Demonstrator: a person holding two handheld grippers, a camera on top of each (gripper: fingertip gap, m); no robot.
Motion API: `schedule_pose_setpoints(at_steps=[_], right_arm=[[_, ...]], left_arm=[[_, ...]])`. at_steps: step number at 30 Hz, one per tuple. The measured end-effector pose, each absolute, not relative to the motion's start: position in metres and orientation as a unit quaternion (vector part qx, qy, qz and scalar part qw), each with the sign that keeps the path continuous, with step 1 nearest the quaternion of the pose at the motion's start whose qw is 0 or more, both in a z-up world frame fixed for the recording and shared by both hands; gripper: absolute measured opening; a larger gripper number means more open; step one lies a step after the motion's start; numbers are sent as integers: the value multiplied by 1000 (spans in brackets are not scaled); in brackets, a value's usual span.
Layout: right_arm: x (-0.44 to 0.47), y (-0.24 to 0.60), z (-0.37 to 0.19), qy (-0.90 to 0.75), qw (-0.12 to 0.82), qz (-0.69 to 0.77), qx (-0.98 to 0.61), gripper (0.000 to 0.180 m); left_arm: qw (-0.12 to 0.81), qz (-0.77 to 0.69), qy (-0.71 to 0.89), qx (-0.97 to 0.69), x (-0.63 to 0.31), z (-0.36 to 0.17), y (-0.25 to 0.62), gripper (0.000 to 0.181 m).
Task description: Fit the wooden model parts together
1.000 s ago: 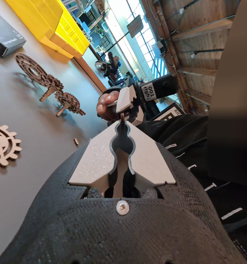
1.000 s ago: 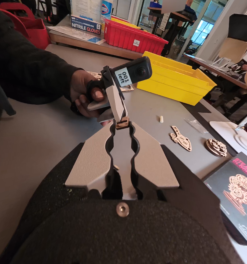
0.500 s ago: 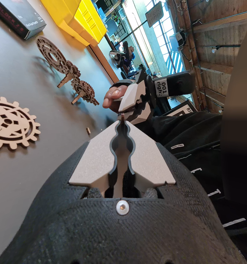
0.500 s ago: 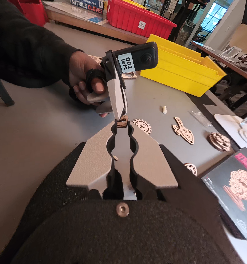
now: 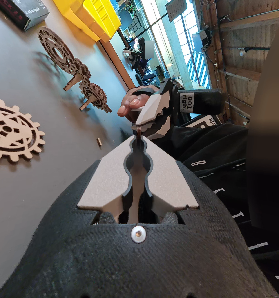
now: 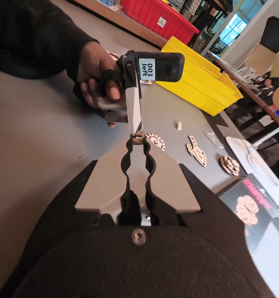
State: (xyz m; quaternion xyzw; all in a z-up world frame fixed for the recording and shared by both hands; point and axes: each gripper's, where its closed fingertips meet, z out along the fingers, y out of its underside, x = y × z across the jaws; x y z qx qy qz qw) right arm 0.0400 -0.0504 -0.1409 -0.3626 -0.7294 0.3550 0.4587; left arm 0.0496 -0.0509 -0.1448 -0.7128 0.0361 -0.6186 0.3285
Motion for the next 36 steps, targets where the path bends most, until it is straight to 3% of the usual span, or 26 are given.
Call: schedule_pose_setpoints(at_steps=[6, 10, 15, 36], right_arm=[[48, -11, -107, -626, 465, 446, -439, 0], [47, -40, -118, -662, 456, 443, -398, 0], [42, -50, -137, -710, 452, 387, -376, 9], [34, -43, -155, -734, 466, 306, -388, 10]], left_arm=[[329, -584, 75, -738, 56, -153, -56, 2], [340, -588, 47, -732, 44, -151, -49, 1], [340, -597, 32, -726, 43, -149, -47, 1], [352, -566, 11, -745, 40, -157, -41, 0]])
